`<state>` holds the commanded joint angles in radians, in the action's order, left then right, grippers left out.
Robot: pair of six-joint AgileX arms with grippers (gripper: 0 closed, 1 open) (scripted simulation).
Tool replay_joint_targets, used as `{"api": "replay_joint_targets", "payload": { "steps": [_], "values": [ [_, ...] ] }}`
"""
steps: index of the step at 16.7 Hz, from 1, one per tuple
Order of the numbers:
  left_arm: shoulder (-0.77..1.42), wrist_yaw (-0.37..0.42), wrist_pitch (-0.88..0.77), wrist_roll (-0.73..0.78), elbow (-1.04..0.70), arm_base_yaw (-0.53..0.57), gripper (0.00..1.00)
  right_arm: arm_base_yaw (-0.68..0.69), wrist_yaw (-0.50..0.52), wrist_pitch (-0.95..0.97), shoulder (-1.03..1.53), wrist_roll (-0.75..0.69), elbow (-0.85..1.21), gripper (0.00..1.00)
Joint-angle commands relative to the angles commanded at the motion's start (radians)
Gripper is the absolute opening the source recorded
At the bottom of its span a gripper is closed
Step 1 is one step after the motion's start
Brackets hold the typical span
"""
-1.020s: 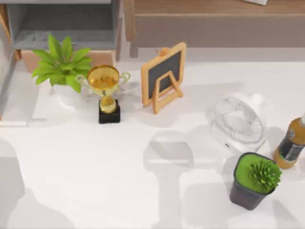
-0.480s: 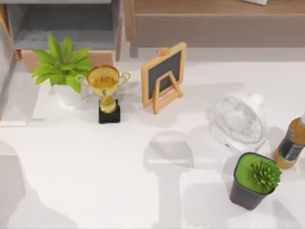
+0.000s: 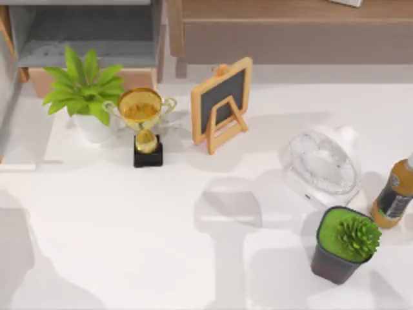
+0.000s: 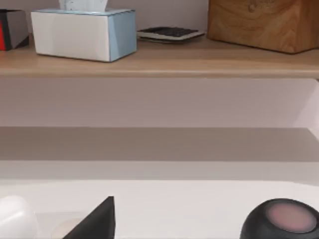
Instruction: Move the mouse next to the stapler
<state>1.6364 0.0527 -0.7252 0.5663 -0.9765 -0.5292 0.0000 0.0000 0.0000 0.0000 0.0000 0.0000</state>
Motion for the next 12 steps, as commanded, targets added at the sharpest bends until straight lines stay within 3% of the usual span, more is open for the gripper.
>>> {"api": "replay_joint_targets", "payload": {
  "steps": [11,12],
  "values": [
    [0.052,-0.002,0.001,0.000,0.043,0.000,0.00,0.000,0.000,0.000,0.000,0.000,0.000,1.00],
    [0.052,-0.002,0.001,0.000,0.043,0.000,0.08,0.000,0.000,0.000,0.000,0.000,0.000,1.00]
  ]
}}
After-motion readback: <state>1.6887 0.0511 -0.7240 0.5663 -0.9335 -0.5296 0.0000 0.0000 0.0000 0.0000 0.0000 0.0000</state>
